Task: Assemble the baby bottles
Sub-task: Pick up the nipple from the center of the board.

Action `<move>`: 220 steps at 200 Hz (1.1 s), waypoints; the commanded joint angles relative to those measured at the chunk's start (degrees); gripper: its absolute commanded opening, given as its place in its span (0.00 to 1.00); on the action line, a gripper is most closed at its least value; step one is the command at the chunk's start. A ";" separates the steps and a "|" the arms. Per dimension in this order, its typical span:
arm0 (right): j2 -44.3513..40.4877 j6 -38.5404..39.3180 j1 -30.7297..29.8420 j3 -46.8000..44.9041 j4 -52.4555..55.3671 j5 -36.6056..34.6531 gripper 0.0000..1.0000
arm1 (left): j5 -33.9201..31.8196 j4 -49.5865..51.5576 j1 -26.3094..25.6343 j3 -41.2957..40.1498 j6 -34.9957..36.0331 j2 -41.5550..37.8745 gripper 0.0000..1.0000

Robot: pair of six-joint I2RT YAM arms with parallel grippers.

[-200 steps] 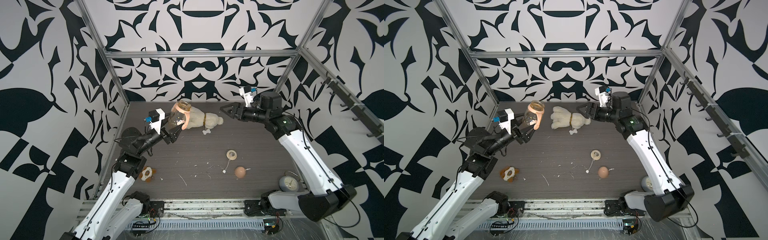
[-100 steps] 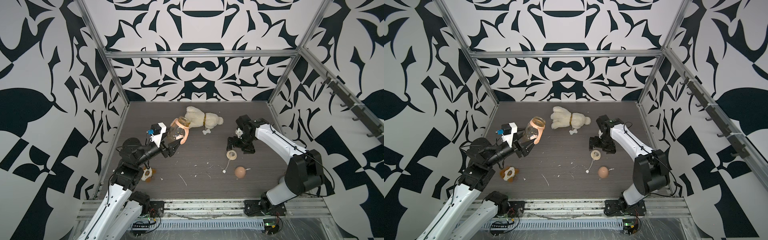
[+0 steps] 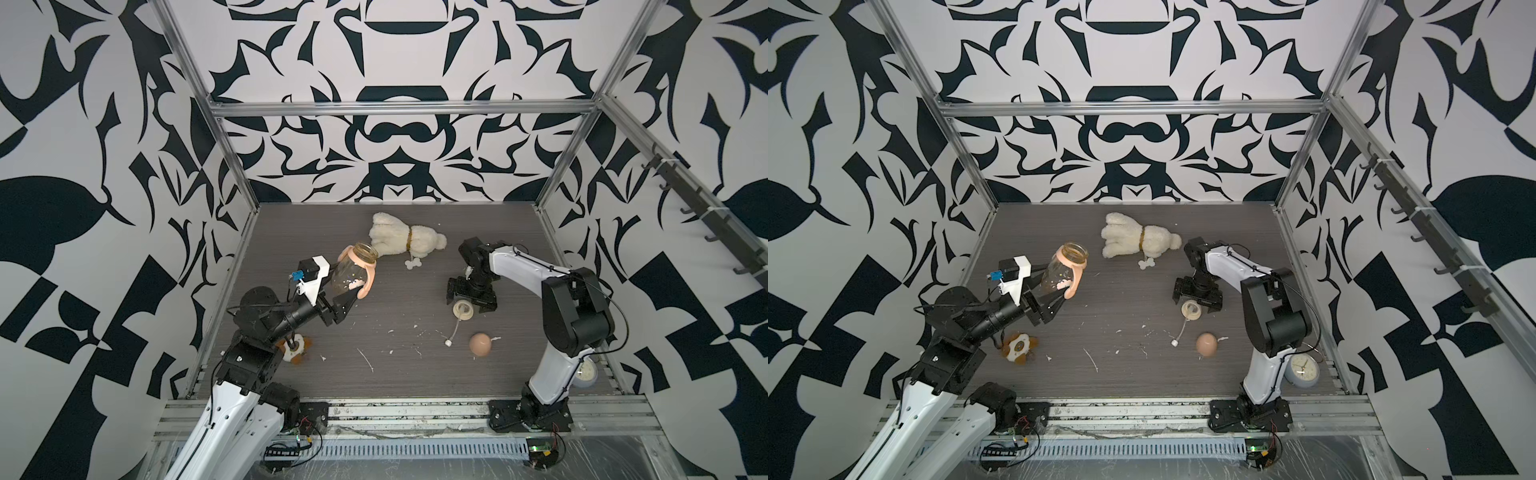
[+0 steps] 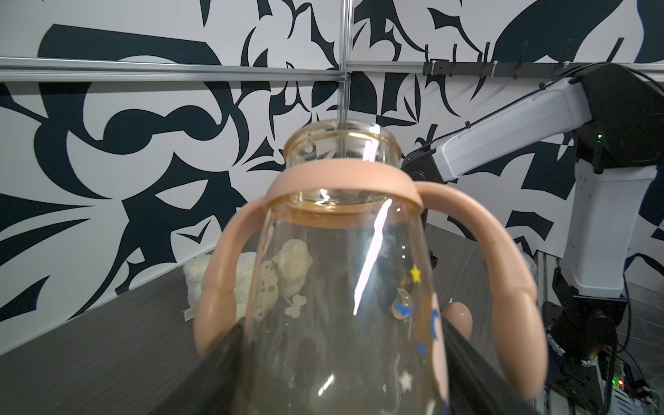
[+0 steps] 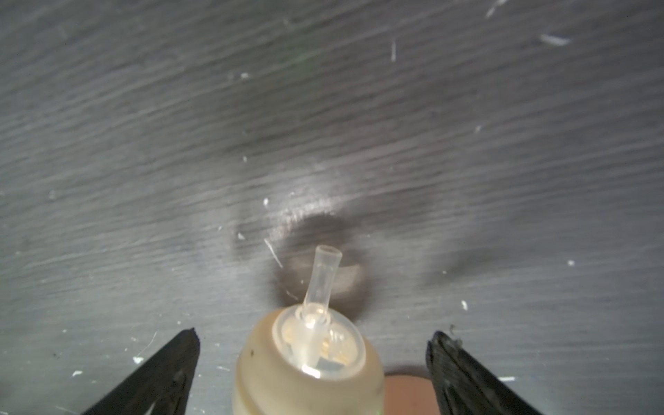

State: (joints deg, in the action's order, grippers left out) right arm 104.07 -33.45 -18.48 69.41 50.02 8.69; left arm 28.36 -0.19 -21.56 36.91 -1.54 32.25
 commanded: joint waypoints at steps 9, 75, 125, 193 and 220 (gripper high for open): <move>0.80 -1.95 -0.33 2.88 -0.30 -0.61 0.98 | 0.75 -0.52 0.01 -0.32 0.57 -0.28 0.10; 1.87 -1.87 -0.28 3.63 1.59 0.00 0.91 | 0.76 -1.66 -0.02 -1.51 1.10 0.31 0.10; 2.28 -1.60 -0.33 3.90 3.13 0.39 0.88 | 1.16 -1.48 -0.01 -1.66 1.72 0.48 0.09; 2.10 -2.00 -0.58 2.51 3.40 1.95 0.81 | 1.16 -1.90 -0.05 -2.26 2.15 0.56 0.09; 2.30 -2.14 -0.59 2.24 3.34 2.26 0.80 | 1.18 -2.10 -0.05 -2.28 2.30 0.72 0.09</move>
State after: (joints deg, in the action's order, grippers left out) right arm 107.09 -34.79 -18.72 71.83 51.62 10.28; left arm 28.53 -0.19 -21.56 35.20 0.03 33.17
